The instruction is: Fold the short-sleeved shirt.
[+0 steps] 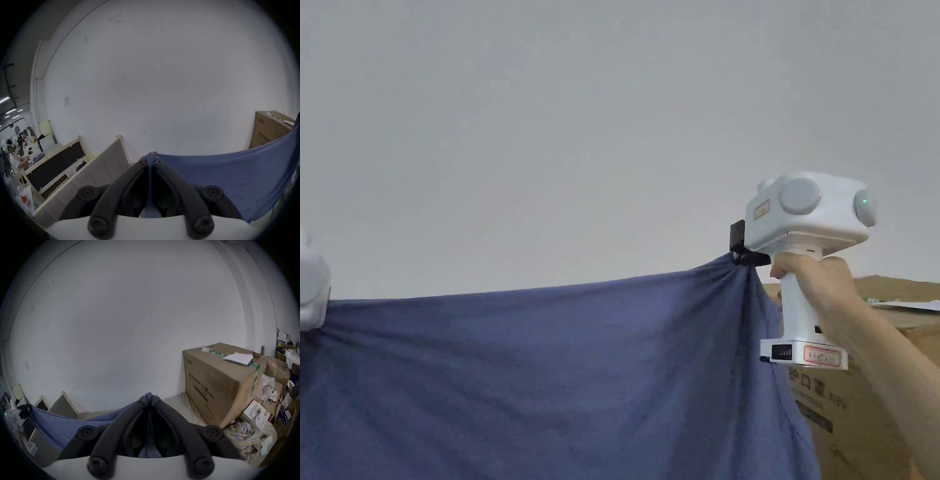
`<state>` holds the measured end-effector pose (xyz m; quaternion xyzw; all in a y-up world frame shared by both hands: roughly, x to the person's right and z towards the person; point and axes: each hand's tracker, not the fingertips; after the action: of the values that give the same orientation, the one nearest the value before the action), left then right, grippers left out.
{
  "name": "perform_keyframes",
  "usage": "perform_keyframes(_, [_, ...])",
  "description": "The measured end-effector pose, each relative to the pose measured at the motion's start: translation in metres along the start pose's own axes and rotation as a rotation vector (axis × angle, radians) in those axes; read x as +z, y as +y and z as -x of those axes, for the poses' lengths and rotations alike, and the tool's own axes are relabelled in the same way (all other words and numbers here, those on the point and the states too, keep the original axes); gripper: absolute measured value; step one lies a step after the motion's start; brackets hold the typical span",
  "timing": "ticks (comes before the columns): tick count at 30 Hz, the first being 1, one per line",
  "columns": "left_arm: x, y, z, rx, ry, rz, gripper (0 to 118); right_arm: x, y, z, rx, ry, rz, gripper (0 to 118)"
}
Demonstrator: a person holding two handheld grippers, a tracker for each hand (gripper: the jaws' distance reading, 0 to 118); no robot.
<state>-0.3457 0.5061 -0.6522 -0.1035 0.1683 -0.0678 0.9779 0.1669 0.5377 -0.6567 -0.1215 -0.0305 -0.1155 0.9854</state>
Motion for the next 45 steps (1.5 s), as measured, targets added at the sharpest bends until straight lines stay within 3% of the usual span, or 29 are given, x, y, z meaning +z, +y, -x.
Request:
perform_keyframes(2, [-0.013, 0.022, -0.002, 0.018, 0.015, -0.050, 2, -0.003, 0.019, 0.003, -0.027, 0.006, -0.032, 3])
perform_keyframes(4, [-0.023, 0.041, -0.004, 0.037, 0.034, -0.079, 2, 0.001, 0.036, 0.003, -0.131, 0.032, -0.090, 3])
perform_keyframes(5, [-0.026, 0.047, -0.004, 0.045, 0.030, -0.102, 2, 0.000, 0.042, 0.003, -0.140, 0.071, -0.096, 3])
perform_keyframes(8, [-0.037, 0.056, -0.001, 0.087, 0.018, -0.136, 2, -0.018, 0.054, 0.006, -0.049, 0.003, -0.087, 2])
perform_keyframes(13, [-0.056, 0.037, -0.008, 0.085, 0.037, -0.164, 2, -0.046, 0.034, 0.007, -0.022, 0.004, -0.068, 3])
perform_keyframes(20, [-0.120, -0.072, -0.039, 0.040, 0.051, -0.013, 2, -0.125, -0.068, -0.007, 0.003, -0.018, 0.140, 3])
perform_keyframes(27, [-0.197, -0.254, -0.091, -0.069, 0.051, 0.311, 2, -0.229, -0.241, -0.044, 0.001, -0.108, 0.490, 3])
perform_keyframes(32, [-0.217, -0.362, -0.105, -0.047, 0.017, 0.500, 2, -0.275, -0.353, -0.072, -0.013, -0.142, 0.699, 3])
perform_keyframes(35, [-0.220, -0.408, -0.105, -0.069, 0.029, 0.584, 2, -0.277, -0.400, -0.080, -0.026, -0.152, 0.762, 3])
perform_keyframes(39, [-0.202, -0.446, -0.096, -0.085, 0.022, 0.649, 2, -0.261, -0.431, -0.086, 0.015, -0.158, 0.803, 3])
perform_keyframes(45, [-0.134, -0.470, -0.069, -0.097, -0.020, 0.658, 2, -0.180, -0.448, -0.103, -0.013, -0.109, 0.786, 3])
